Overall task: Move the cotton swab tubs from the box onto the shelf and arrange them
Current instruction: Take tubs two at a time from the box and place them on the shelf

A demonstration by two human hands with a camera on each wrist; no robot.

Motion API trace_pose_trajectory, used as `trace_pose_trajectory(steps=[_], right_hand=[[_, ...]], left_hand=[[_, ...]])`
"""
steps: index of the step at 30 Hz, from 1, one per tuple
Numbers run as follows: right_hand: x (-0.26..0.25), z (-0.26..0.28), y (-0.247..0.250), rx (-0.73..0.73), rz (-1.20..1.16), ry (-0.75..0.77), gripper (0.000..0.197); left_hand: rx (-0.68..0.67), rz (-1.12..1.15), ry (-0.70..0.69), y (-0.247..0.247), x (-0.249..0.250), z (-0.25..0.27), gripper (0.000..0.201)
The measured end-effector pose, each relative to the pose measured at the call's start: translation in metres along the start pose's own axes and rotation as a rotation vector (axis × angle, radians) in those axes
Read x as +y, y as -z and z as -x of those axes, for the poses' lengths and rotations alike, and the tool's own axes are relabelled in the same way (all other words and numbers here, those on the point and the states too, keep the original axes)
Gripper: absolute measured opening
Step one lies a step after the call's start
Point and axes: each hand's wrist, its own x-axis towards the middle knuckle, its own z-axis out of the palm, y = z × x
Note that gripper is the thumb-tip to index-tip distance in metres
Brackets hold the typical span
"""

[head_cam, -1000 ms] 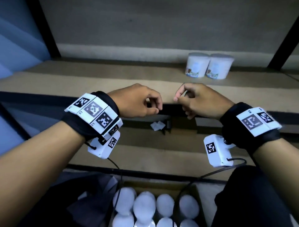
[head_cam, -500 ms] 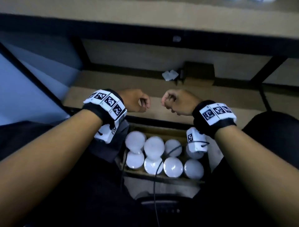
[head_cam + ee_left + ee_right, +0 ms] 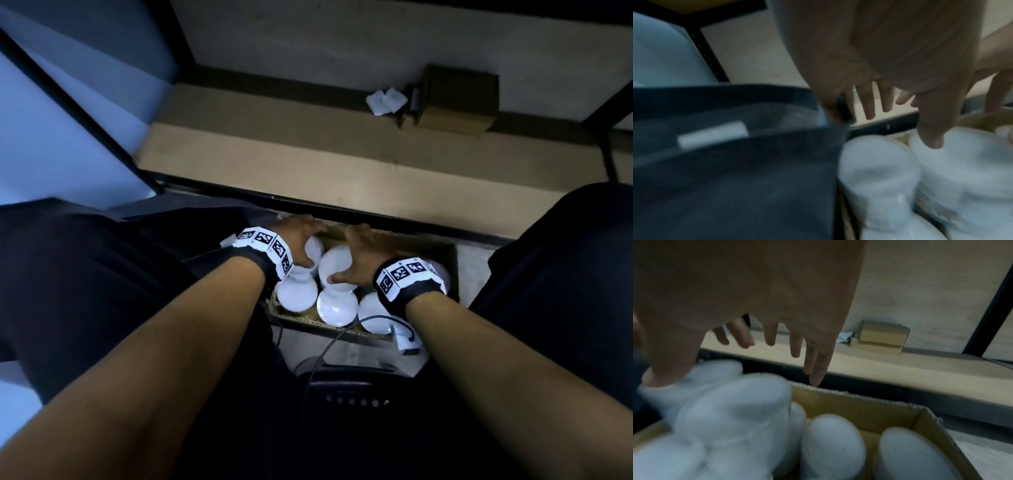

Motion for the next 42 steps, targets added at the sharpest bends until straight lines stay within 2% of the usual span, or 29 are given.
trace_pose_trajectory(steps=[2,4,8,13,18,22,27,31,35,38,42], right_hand=[[0.000,0.001,-0.010,-0.004,-0.001,-0.004,0.117],[0.000,0.001,-0.016,-0.016,0.032,-0.005,0.113],[-0.003,0.002,-0.025,0.002,0.118,-0.009,0.109],[-0.004,-0.002,-0.034,0.003,0.165,-0.009,0.105],[-0.002,-0.004,-0.035,-0.009,0.152,-0.020,0.102],[-0.003,-0.004,-0.035,-0.002,0.147,-0.021,0.099],[0.005,0.000,-0.020,-0.002,0.075,-0.026,0.099],[0.007,0.001,0.004,0.011,0.034,-0.043,0.105],[0.005,0.007,0.034,0.047,0.041,-0.050,0.106],[0.003,0.015,0.053,0.090,0.054,-0.038,0.109],[0.001,0.033,0.080,0.139,0.015,-0.004,0.100]], left_hand=[[0.058,-0.076,-0.018,-0.017,0.004,-0.002,0.095],[0.113,-0.135,0.029,-0.027,0.006,-0.001,0.090],[0.103,-0.281,0.089,-0.036,0.008,-0.001,0.090],[0.127,-0.356,0.105,-0.033,0.013,0.002,0.062],[0.113,-0.404,0.130,-0.034,0.014,-0.001,0.049],[0.094,-0.404,0.148,-0.027,0.023,0.003,0.045],[0.088,-0.400,0.192,-0.017,0.025,0.003,0.060],[0.038,-0.355,0.198,0.004,0.027,-0.001,0.086],[0.115,-0.356,0.165,0.023,0.030,0.002,0.089],[0.109,-0.283,0.148,0.041,0.032,0.008,0.099],[0.138,-0.202,0.104,0.062,0.033,0.019,0.105]])
